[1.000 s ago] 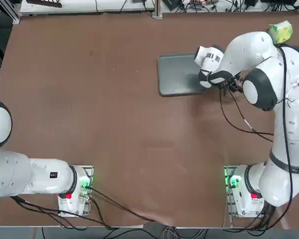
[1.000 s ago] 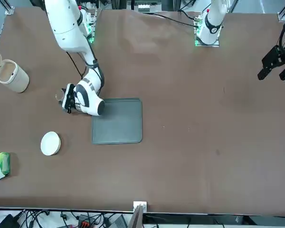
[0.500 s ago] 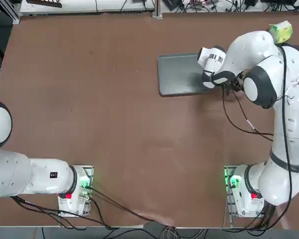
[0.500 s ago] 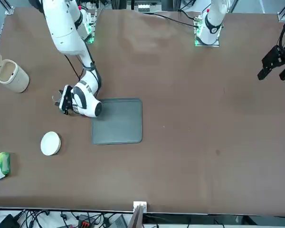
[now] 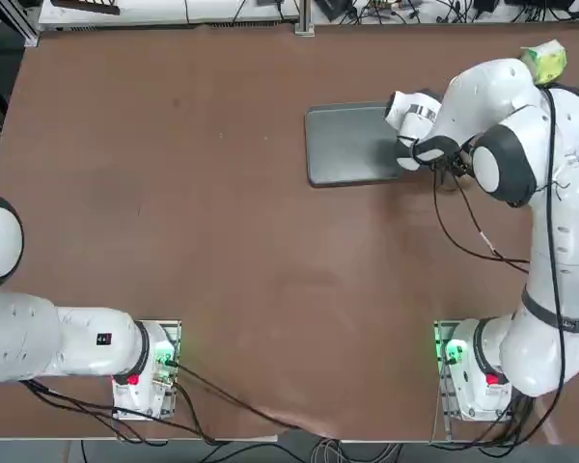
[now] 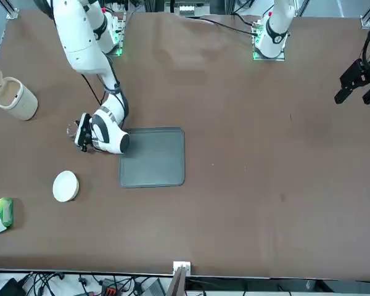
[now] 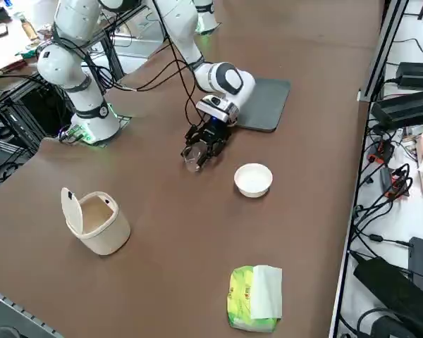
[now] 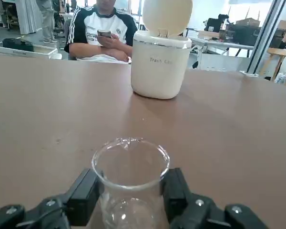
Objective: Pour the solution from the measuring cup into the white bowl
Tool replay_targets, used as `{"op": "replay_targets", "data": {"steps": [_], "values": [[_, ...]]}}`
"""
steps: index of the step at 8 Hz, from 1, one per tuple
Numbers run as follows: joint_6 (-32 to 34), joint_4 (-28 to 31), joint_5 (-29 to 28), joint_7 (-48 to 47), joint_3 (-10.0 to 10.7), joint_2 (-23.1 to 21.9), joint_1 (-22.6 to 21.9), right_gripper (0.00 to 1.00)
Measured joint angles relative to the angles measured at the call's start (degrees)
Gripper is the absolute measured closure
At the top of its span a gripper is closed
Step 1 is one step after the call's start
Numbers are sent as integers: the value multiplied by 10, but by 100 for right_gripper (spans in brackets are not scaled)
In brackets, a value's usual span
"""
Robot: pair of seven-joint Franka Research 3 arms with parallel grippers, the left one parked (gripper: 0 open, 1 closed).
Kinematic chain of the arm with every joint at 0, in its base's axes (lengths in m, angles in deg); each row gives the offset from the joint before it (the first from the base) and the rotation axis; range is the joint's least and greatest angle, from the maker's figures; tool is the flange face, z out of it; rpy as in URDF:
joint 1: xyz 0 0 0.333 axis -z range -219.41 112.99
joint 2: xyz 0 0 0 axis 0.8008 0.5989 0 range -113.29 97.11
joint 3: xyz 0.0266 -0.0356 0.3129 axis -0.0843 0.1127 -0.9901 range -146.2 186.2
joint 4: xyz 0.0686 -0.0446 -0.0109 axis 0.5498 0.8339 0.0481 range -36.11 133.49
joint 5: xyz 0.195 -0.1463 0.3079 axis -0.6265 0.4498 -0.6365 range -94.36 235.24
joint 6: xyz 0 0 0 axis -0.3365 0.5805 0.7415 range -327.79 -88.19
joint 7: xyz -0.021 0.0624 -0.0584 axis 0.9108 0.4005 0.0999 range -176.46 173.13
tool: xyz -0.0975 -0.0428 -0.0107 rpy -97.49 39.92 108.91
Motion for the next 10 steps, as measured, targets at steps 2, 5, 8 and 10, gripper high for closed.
{"op": "replay_targets", "data": {"steps": [2,5,8,10], "values": [[-4,0,0,-3,0,0,1,9],[-9,0,0,-12,-3,0,-1,0],[-12,-3,-3,-13,-23,-4,-3,0],[-13,-7,-39,8,-40,-26,-5,0]]}}
